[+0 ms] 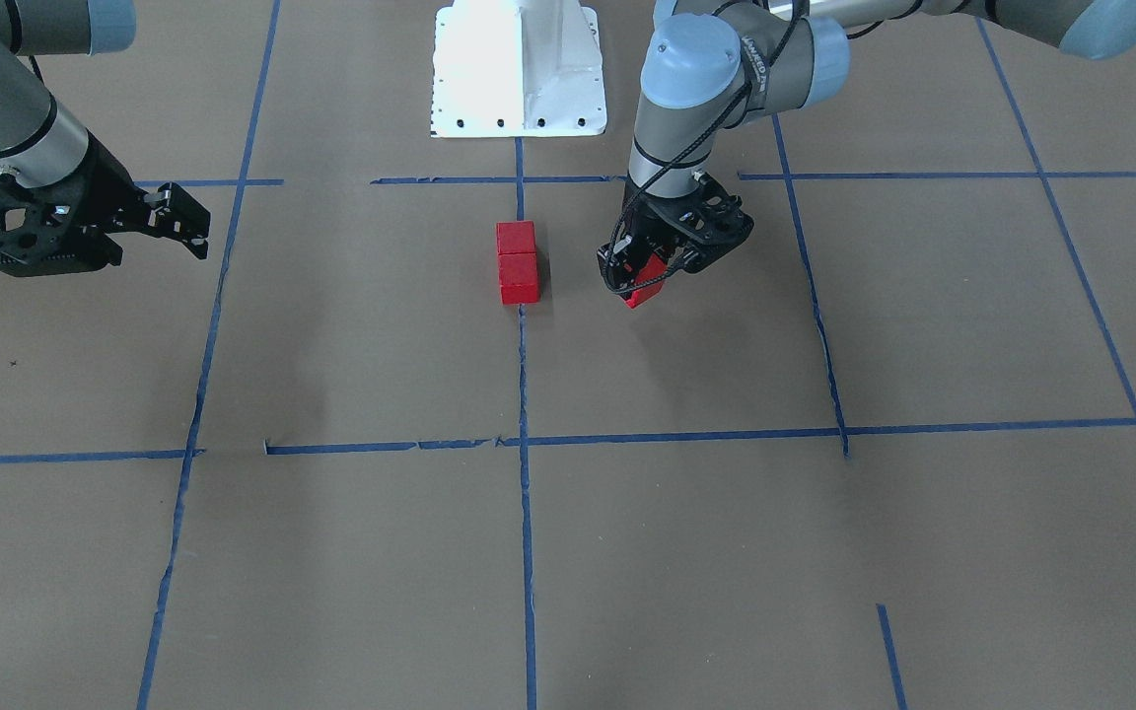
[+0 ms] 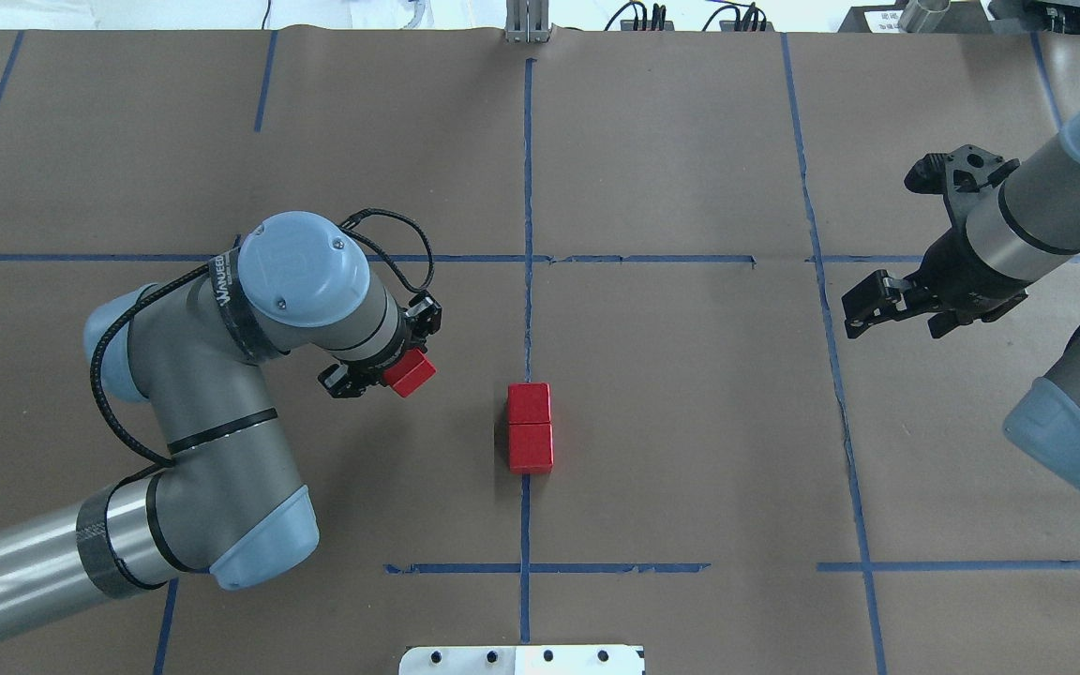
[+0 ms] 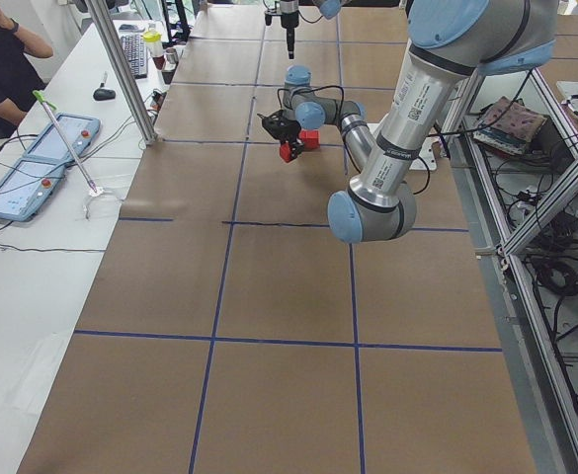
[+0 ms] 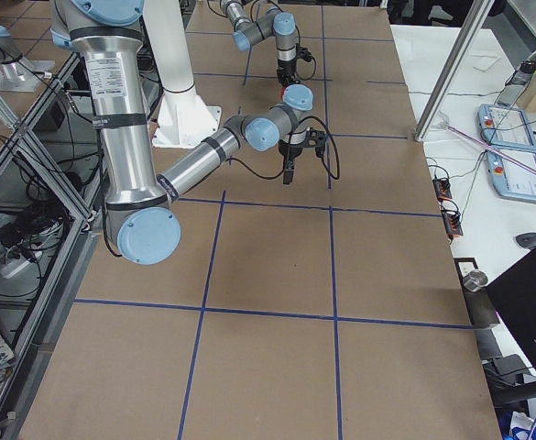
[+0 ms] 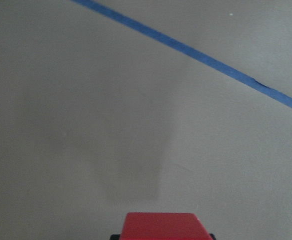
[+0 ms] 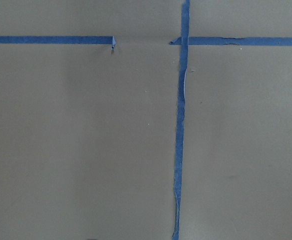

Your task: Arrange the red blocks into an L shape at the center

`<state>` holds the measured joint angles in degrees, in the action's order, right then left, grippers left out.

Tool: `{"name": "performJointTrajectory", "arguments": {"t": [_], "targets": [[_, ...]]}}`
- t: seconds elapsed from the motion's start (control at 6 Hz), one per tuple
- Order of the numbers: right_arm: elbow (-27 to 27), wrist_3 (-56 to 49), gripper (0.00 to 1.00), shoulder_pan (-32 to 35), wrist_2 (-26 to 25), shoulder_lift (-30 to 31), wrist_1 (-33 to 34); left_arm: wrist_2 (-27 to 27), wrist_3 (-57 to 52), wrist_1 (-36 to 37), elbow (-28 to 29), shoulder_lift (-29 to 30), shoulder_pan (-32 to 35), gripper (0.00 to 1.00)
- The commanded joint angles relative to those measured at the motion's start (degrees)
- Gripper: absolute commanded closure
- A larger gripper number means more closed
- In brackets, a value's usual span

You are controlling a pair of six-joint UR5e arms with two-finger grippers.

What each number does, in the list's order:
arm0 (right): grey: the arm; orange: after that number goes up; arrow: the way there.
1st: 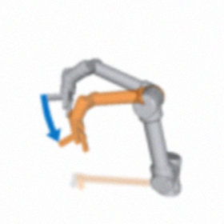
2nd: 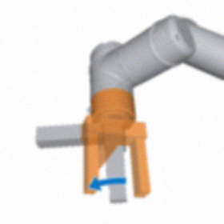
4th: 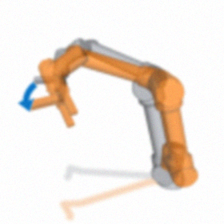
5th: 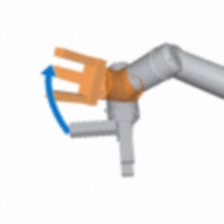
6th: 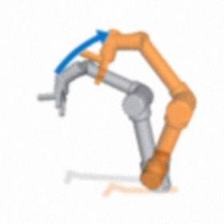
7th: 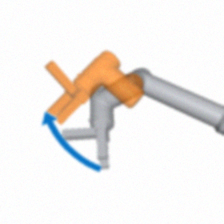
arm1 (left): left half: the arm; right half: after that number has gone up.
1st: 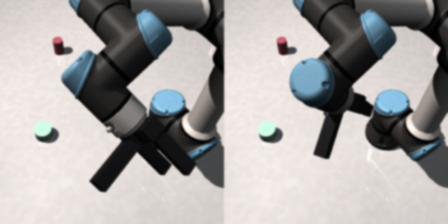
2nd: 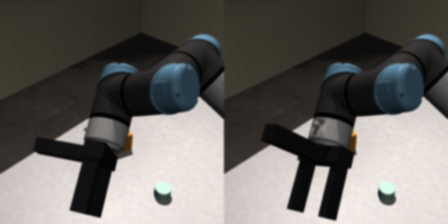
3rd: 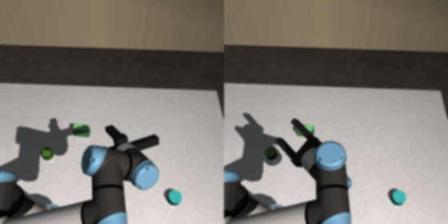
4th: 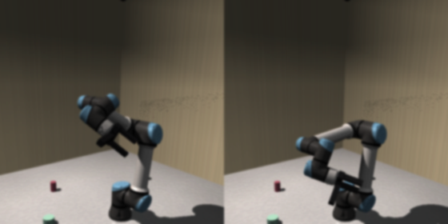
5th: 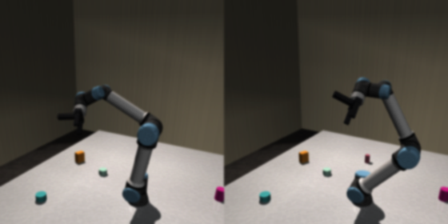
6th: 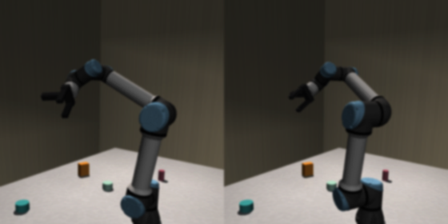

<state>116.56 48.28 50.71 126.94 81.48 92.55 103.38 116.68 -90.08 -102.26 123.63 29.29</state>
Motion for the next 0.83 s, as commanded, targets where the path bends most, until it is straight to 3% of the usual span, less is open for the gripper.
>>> {"name": "performJointTrajectory", "arguments": {"t": [0.0,0.17,0.67], "targets": [[-0.02,0.06,0.00,0.00,-0.02,0.00,0.00,-4.39,16.68,1.74,-0.13,0.99,-3.69,1.00],[-0.02,0.06,0.00,0.00,-0.02,0.00,0.00,-8.51,20.74,3.14,0.39,1.26,-6.58,1.00],[-0.02,0.06,0.00,0.00,0.07,0.09,0.00,-8.72,30.34,5.87,2.59,2.83,-6.88,1.00]]}}
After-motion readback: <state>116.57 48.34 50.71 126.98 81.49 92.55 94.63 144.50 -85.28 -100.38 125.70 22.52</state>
